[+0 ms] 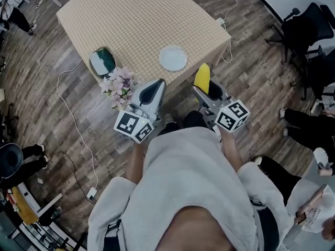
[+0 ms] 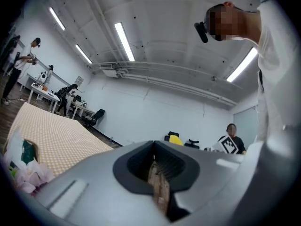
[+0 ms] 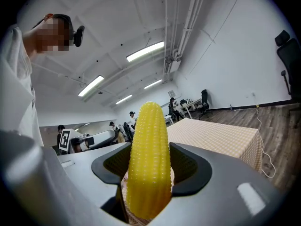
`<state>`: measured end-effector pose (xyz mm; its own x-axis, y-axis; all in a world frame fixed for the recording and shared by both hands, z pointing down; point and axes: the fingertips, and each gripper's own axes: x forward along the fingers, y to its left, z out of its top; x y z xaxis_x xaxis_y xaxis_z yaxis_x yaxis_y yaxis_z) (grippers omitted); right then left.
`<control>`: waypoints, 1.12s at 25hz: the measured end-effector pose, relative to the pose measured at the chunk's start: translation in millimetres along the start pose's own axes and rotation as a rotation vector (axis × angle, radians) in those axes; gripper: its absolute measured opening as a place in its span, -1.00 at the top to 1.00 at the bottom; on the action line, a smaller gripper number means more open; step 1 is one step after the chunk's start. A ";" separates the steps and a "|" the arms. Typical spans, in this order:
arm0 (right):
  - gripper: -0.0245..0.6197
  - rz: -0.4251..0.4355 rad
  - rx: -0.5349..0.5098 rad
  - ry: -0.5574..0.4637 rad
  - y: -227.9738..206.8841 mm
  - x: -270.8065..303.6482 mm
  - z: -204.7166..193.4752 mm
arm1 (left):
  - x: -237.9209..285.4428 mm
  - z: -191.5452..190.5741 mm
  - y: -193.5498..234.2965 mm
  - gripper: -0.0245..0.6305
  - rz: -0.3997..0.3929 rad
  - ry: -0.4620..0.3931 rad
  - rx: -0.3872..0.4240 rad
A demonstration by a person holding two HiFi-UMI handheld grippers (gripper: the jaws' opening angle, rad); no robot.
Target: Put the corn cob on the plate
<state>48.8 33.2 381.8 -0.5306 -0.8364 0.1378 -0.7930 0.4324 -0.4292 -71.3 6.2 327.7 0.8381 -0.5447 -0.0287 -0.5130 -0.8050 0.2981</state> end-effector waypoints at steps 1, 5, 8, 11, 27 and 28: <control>0.13 -0.002 0.003 0.000 -1.8 -0.2 -0.3 | 1.0 -1.0 0.1 0.90 0.000 0.004 -0.002; 0.13 0.006 0.012 0.007 -6.5 3.3 -1.4 | 3.5 -4.2 3.9 0.91 0.011 0.012 -0.010; 0.13 0.018 0.014 0.014 -13.0 10.2 -1.5 | 9.2 -5.5 10.0 0.91 0.020 0.013 -0.003; 0.13 0.037 0.012 0.025 -21.0 19.1 0.5 | 16.9 -7.7 18.4 0.91 0.047 0.019 -0.004; 0.13 0.200 0.014 0.028 -95.6 84.7 59.2 | 101.8 15.5 66.7 0.90 0.214 -0.009 0.041; 0.13 0.211 0.010 0.021 -99.7 87.5 66.3 | 107.1 19.3 68.3 0.90 0.223 -0.016 0.049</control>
<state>101.3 -105.5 377.5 -0.6909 -0.7202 0.0627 -0.6607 0.5938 -0.4591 -20.1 -111.6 326.5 0.7001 -0.7138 0.0172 -0.6939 -0.6745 0.2522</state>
